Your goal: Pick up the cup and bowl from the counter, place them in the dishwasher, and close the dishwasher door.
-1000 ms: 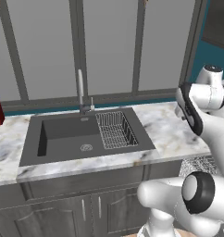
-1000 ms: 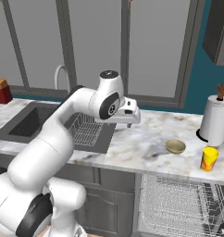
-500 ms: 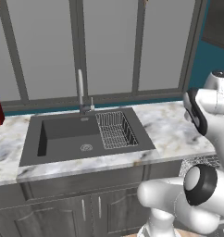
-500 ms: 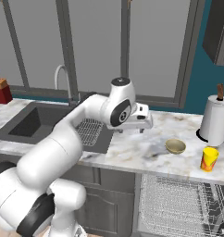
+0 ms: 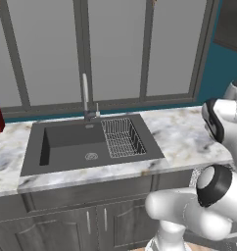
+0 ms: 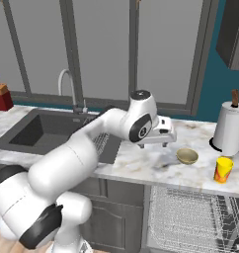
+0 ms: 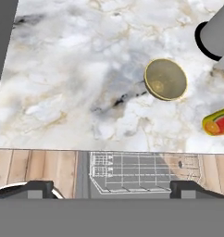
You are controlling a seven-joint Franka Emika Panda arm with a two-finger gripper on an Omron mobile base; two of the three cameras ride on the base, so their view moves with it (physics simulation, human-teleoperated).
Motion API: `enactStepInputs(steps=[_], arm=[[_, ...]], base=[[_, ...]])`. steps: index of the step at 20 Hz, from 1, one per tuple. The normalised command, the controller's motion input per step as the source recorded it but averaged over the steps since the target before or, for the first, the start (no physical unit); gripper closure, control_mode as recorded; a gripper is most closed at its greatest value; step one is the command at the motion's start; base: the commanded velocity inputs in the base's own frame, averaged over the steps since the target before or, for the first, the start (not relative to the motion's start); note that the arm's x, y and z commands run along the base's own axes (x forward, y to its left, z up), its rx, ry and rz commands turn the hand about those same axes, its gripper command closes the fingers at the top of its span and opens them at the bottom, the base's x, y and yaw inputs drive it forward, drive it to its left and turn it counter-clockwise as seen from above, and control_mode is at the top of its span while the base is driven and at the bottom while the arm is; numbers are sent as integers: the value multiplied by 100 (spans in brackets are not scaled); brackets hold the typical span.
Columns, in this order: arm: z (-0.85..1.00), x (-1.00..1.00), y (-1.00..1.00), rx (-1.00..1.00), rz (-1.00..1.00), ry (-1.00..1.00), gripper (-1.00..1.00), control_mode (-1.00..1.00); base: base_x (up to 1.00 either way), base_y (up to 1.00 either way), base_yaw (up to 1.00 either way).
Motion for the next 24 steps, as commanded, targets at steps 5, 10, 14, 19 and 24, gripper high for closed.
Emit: enactStepInputs(steps=[5,10,14,19,24], arm=[[-12,0,-46,-4,0,0,-100,-100],[-11,0,-50,0,0,0,-100,-100],[-11,0,-46,0,0,0,-100,-100],[-15,3,-44,-1,0,0,-100,-100],[-13,13,-43,-1,-1,0,-100,-100]], base=[[0,0,0],[0,0,0],[0,0,0],[0,0,0],[0,0,0]])
